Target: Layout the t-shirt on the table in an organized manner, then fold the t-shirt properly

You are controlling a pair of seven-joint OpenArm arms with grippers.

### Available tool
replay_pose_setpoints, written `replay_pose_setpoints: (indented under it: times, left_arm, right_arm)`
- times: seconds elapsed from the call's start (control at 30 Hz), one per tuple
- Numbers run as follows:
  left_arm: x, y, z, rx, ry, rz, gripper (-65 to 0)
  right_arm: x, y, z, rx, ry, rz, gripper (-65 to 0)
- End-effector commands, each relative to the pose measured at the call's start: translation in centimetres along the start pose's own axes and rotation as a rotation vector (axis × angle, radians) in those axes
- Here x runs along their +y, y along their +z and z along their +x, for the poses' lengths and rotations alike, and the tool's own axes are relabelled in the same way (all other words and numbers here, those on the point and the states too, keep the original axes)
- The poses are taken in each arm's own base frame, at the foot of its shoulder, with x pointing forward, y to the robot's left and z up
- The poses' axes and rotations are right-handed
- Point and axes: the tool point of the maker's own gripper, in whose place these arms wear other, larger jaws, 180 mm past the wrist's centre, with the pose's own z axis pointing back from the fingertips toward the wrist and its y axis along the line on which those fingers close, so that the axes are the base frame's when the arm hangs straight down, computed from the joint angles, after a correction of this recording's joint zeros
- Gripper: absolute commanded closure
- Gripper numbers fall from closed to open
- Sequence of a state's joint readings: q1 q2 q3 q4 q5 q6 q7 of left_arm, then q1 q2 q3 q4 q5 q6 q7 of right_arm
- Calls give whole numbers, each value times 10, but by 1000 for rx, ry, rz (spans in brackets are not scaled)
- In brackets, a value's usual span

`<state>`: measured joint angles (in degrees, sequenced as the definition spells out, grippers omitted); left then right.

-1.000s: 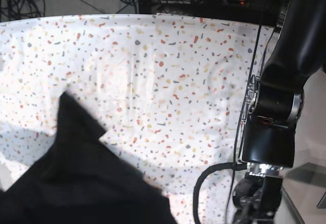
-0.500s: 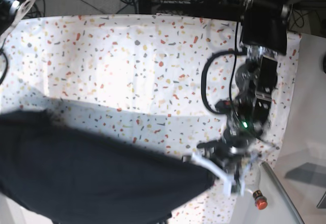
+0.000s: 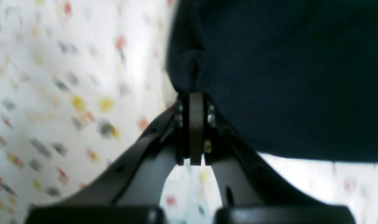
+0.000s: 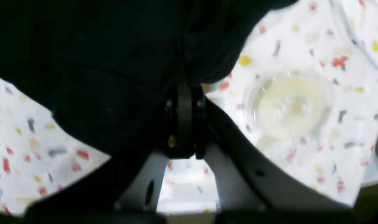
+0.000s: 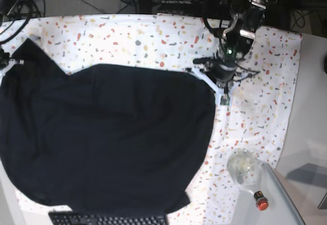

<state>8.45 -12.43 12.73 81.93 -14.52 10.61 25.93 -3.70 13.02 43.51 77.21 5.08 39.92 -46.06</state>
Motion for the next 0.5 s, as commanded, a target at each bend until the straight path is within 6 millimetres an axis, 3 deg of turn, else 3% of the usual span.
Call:
replay_pose_setpoints:
  times: [0.0, 0.23, 0.47]
  left_arm:
    - [5, 4, 9, -50, -9, 11, 0]
    - [14, 21, 3, -72, 19, 31, 0]
    - [9, 24, 0, -70, 24, 21, 0]
  right_arm:
    - [-11, 11, 17, -58, 21, -30, 0]
    - [-22, 29, 19, -83, 46, -85, 0]
    - [-40, 15, 42, -85, 4, -69, 0]
